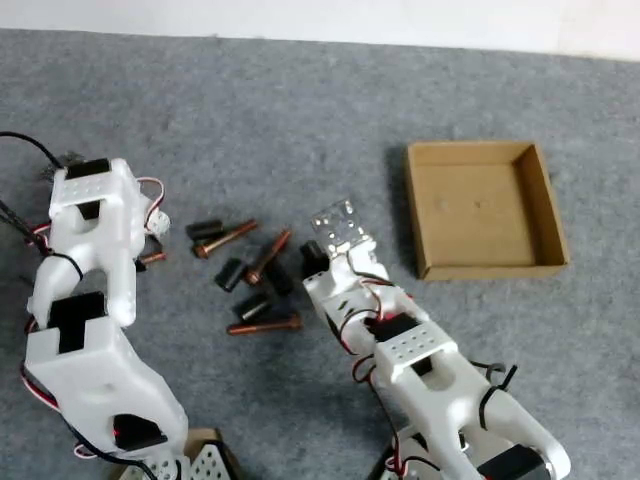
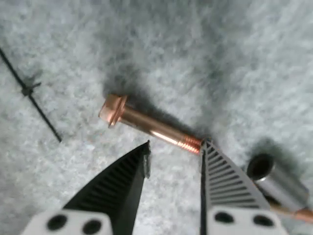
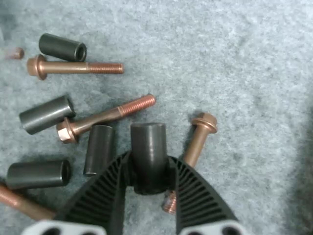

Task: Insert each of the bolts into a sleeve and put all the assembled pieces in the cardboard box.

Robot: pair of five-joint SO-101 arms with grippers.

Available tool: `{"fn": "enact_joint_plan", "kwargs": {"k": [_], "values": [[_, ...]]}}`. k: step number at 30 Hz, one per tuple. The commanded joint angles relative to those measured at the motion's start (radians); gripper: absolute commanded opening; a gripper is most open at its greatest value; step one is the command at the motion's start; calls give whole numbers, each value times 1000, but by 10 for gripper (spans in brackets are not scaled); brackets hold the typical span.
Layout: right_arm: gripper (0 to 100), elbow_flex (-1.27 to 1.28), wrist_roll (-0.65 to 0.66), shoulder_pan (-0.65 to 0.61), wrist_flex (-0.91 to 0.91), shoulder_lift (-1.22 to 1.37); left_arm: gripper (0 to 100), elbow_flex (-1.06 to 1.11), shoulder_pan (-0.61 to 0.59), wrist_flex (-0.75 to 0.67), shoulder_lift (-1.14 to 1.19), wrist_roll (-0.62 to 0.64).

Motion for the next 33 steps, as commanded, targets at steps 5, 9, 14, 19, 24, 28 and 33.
{"fn": "enact_joint_plan", "kwargs": {"k": [5, 9, 14, 19, 24, 28, 33], "values": [[4, -7, -9, 5, -31, -4, 168, 97, -5, -147, -5, 89], [4, -7, -9, 5, -31, -4, 168, 104, -22, -170, -5, 104], [4, -7, -9, 5, -31, -4, 165, 105, -70, -169, -5, 155], [4, -7, -9, 5, -31, -4, 164, 99, -159, -175, -8, 242], [4, -7, -9, 5, -31, -4, 110, 99, -159, -172, -5, 242], [4, -7, -9, 5, -31, -4, 18, 99, -159, -170, -5, 241], [4, -7, -9, 5, -31, -4, 5, 104, -159, -169, -13, 238]]}}
